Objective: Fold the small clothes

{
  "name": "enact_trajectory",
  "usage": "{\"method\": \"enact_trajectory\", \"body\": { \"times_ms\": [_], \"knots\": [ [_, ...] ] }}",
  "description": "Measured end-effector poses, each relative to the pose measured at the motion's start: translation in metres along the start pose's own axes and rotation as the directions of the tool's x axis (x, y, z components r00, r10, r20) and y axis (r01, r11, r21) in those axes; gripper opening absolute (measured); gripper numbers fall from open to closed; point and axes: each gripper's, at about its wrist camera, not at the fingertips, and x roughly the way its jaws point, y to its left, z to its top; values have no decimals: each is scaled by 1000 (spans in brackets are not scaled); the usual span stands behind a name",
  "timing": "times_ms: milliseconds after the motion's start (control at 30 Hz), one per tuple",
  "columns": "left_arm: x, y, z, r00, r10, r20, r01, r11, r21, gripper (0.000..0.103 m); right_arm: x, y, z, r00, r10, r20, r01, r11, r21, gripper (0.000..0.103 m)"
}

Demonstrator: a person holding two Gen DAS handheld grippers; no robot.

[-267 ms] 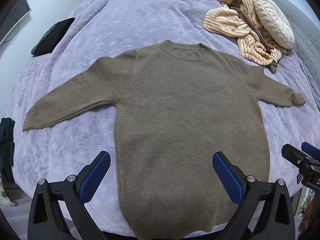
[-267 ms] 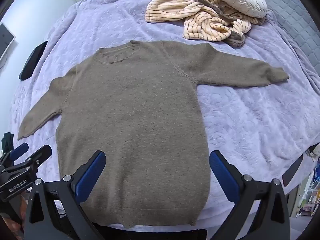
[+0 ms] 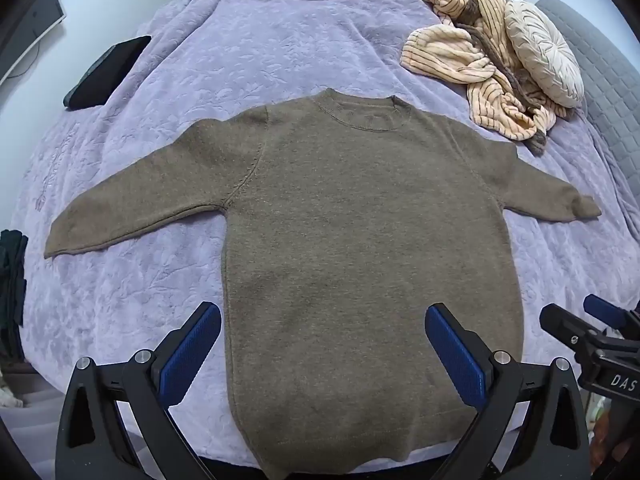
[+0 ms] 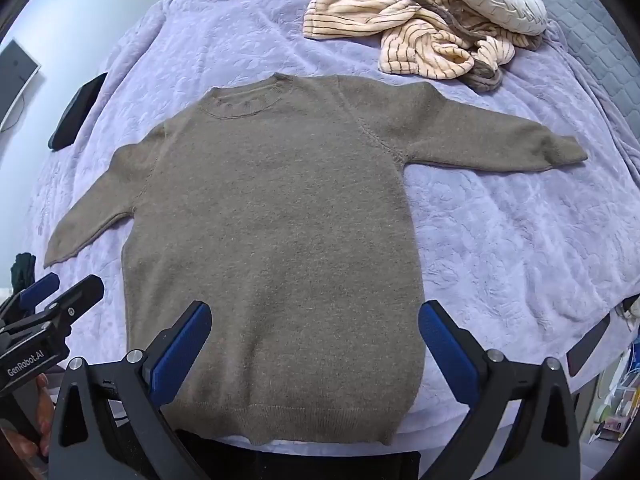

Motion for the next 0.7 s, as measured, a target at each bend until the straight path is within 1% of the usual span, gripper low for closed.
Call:
{"method": "enact_trajectory", "body": {
  "times_ms": [33,100,367,667,700],
  "knots": [
    [-1,2,4,1000,-16,-7,16,1000,-14,102,3,4,-1,1000,-17,3,17,1000,-8,103],
    [-3,1,5,1000,-22,-10,22,1000,-14,102,1,2,1,1000,-19,3,19,1000,-5,103],
    [-6,-9,5,1000,5,-23,-4,1000,29,102,-1,-2,4,1000,-16,3,16,1000,25,103],
    [-5,-8,6,999,0,-35,0,1000,21,102,1,-3,10,1000,-23,-7,23,1000,15,103],
    [-5,-8,6,999,1,-34,-1,1000,21,102,-1,0,6,1000,-26,1,26,1000,16,103]
  ]
}}
